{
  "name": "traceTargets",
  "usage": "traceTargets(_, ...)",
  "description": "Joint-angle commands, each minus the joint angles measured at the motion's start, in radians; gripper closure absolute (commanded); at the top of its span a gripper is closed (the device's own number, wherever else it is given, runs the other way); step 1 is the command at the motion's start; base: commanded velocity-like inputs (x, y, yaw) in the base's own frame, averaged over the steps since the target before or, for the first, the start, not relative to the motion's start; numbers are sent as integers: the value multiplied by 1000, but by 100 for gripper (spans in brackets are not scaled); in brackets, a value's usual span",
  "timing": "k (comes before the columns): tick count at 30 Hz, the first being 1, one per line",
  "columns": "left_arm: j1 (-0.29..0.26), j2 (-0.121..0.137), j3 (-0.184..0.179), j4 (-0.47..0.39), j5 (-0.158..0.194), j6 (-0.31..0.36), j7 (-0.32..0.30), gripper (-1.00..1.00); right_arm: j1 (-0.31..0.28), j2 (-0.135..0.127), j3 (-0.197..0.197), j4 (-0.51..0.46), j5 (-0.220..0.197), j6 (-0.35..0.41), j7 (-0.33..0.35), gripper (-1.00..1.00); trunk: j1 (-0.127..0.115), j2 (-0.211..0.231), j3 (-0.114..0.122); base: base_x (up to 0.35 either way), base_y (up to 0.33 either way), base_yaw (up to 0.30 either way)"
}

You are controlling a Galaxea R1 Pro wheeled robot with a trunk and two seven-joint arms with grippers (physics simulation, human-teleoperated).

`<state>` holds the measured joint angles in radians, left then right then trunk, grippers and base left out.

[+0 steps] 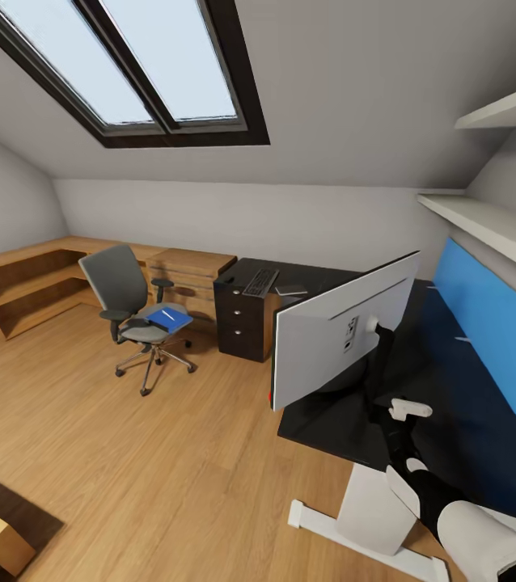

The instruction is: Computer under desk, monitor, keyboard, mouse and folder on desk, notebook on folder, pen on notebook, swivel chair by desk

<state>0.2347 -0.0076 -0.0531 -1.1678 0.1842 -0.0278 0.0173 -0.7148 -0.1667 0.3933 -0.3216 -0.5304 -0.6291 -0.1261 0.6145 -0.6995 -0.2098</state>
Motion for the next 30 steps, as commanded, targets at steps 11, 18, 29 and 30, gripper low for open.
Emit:
traceTargets(11,0,1,-1,0,10,-3,3,-100,-1,8,6,-1,-3,-24,-9,-100,43,-78,-36,0,0,0)
traceTargets(18,0,3,-1,0,10,-3,3,-100,-1,9,6,-1,-3,-24,-10,-100,69,-127,-58,0,0,0)
traceTargets(29,0,3,-1,0,11,-3,3,-100,-1,8,4,-1,-3,-24,-10,-100,112,-204,-92,0,0,0)
traceTargets(30,0,3,-1,0,11,-3,3,-100,-1,8,3,-1,-3,-24,-10,-100,115,-211,-95,0,0,0)
